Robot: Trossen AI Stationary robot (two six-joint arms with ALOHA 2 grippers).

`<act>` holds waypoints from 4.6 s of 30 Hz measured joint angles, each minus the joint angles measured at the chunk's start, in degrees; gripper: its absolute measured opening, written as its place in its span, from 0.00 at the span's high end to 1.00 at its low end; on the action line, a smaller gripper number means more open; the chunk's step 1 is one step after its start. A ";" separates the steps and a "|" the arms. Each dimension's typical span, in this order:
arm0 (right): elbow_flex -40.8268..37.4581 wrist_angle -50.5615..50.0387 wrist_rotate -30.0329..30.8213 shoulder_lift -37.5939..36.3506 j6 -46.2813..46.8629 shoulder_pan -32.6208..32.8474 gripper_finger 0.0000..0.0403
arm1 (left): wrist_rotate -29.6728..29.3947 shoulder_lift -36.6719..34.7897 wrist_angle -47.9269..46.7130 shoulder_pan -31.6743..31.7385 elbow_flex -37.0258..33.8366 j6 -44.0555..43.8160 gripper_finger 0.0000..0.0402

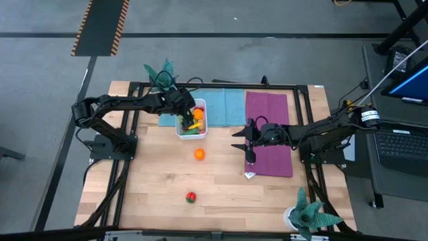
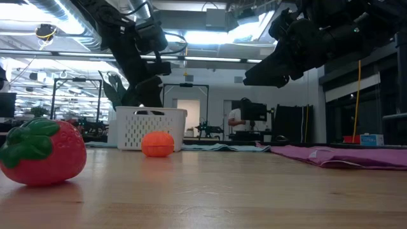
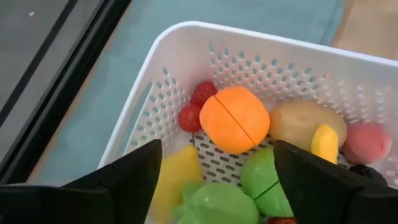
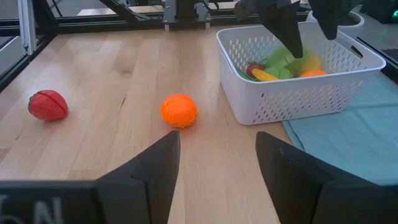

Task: Pick and placing Produce into tupperware
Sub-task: Put the red strawberry into the white basket

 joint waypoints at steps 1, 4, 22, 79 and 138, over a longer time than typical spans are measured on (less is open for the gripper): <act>0.00 0.01 0.00 0.00 0.00 0.00 0.47 | 0.00 -0.39 -0.41 0.00 -0.01 0.00 0.25; 0.00 0.00 0.00 0.00 -0.32 0.00 0.47 | -0.05 -2.00 -0.53 -0.74 -0.09 0.00 0.24; 0.00 -0.32 -0.04 -0.02 1.92 0.00 0.47 | -0.78 -26.46 -1.29 -25.15 -12.33 -7.03 0.23; 0.00 -3.02 -0.04 -0.02 5.09 6.54 0.47 | -20.83 33.41 -48.06 -73.94 47.42 -110.75 0.23; 0.01 -9.46 -0.04 -0.02 3.42 7.61 0.47 | -11.48 40.16 -47.56 -66.12 51.30 -112.53 0.23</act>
